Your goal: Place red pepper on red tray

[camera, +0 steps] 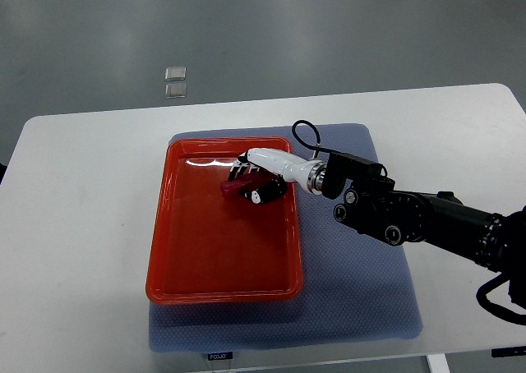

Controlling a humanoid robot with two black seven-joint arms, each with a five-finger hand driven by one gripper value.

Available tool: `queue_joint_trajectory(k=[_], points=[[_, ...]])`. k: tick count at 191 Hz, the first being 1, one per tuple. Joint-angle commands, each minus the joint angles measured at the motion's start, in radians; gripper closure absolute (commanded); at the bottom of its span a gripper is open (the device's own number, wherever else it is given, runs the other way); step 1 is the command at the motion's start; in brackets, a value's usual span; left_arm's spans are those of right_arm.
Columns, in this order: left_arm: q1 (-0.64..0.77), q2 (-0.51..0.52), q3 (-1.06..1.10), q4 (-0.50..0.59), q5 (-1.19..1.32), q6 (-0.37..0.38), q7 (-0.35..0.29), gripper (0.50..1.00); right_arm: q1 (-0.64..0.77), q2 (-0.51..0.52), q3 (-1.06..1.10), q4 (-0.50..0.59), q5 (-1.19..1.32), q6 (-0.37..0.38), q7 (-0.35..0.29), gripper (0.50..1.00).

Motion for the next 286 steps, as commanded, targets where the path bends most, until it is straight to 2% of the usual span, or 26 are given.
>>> queue_joint_trajectory(k=[1, 2, 3, 4, 8, 21, 43, 73, 115, 116, 140, 156, 167, 182, 193, 196, 207, 215, 223, 248, 262, 286], points=[[0.000, 0.000, 0.002, 0.001, 0.000, 0.000, 0.000, 0.500, -0.001, 0.000, 0.003, 0.000, 0.003, -0.001, 0.001, 0.906], [0.000, 0.000, 0.002, 0.001, 0.000, 0.000, 0.000, 0.500, -0.001, 0.000, 0.003, 0.000, 0.003, -0.001, 0.001, 0.906], [0.000, 0.000, 0.002, 0.001, 0.000, 0.000, 0.000, 0.500, -0.001, 0.000, 0.004, 0.000, 0.008, -0.003, 0.001, 0.853], [0.000, 0.000, 0.002, 0.001, 0.000, 0.000, 0.000, 0.500, -0.001, 0.000, 0.004, 0.000, 0.009, -0.003, 0.001, 0.838], [0.000, 0.000, 0.002, 0.001, 0.000, 0.000, 0.000, 0.500, -0.001, 0.000, 0.006, 0.000, 0.011, -0.003, 0.001, 0.828], [0.000, 0.000, 0.002, 0.001, 0.000, 0.000, 0.000, 0.500, 0.001, 0.000, 0.015, 0.000, 0.015, -0.003, 0.001, 0.748], [0.000, 0.000, 0.002, 0.001, 0.000, 0.000, 0.000, 0.500, 0.002, 0.000, 0.021, 0.002, 0.018, -0.004, 0.001, 0.695], [0.000, 0.000, 0.002, 0.001, 0.000, 0.000, 0.000, 0.500, 0.005, 0.000, 0.027, 0.002, 0.026, -0.017, 0.001, 0.679], [0.000, 0.000, 0.002, -0.002, 0.000, 0.000, 0.000, 0.500, 0.011, 0.000, 0.190, 0.003, 0.094, -0.032, 0.001, 0.675], [0.000, 0.000, 0.000, -0.001, 0.000, 0.000, 0.000, 0.500, 0.008, 0.000, 0.245, 0.009, 0.130, -0.032, 0.001, 0.675], [0.000, 0.000, 0.002, -0.001, 0.000, 0.002, 0.000, 0.500, -0.007, 0.000, 0.385, 0.015, 0.293, -0.026, 0.001, 0.675], [0.000, 0.000, 0.000, -0.001, 0.000, 0.002, 0.000, 0.500, -0.065, 0.000, 0.510, 0.041, 0.474, -0.014, 0.009, 0.675], [0.000, 0.000, 0.002, -0.001, 0.000, 0.000, 0.000, 0.500, -0.127, 0.000, 0.619, 0.090, 0.621, 0.043, 0.010, 0.675], [0.000, 0.000, 0.000, -0.001, 0.000, 0.000, 0.000, 0.500, -0.199, 0.000, 0.734, 0.101, 0.799, 0.140, 0.010, 0.673], [0.000, 0.000, 0.002, -0.001, 0.000, 0.000, 0.000, 0.500, -0.222, 0.000, 0.777, 0.100, 0.890, 0.172, 0.009, 0.668], [0.001, 0.000, 0.000, -0.001, 0.000, 0.000, 0.000, 0.500, -0.228, 0.000, 0.787, 0.097, 0.919, 0.178, 0.010, 0.654], [0.002, 0.000, 0.000, -0.001, 0.000, 0.002, 0.000, 0.500, -0.248, -0.005, 0.799, 0.091, 0.976, 0.186, 0.010, 0.630], [0.002, 0.000, 0.000, -0.001, 0.000, 0.000, 0.000, 0.500, -0.278, -0.026, 0.817, 0.092, 1.020, 0.200, 0.010, 0.593], [0.002, 0.000, 0.002, -0.001, 0.000, 0.000, 0.000, 0.500, -0.295, -0.037, 0.825, 0.092, 1.040, 0.218, 0.010, 0.591], [0.002, 0.000, 0.002, -0.010, 0.000, 0.000, 0.000, 0.500, -0.337, -0.049, 0.830, 0.077, 1.091, 0.353, 0.010, 0.591], [0.002, 0.000, 0.003, -0.013, 0.000, 0.000, 0.000, 0.500, -0.340, -0.049, 0.830, 0.054, 1.094, 0.384, 0.010, 0.591], [0.002, 0.000, 0.002, -0.013, 0.000, 0.002, 0.000, 0.500, -0.341, -0.064, 0.828, 0.046, 1.094, 0.387, 0.010, 0.591]])
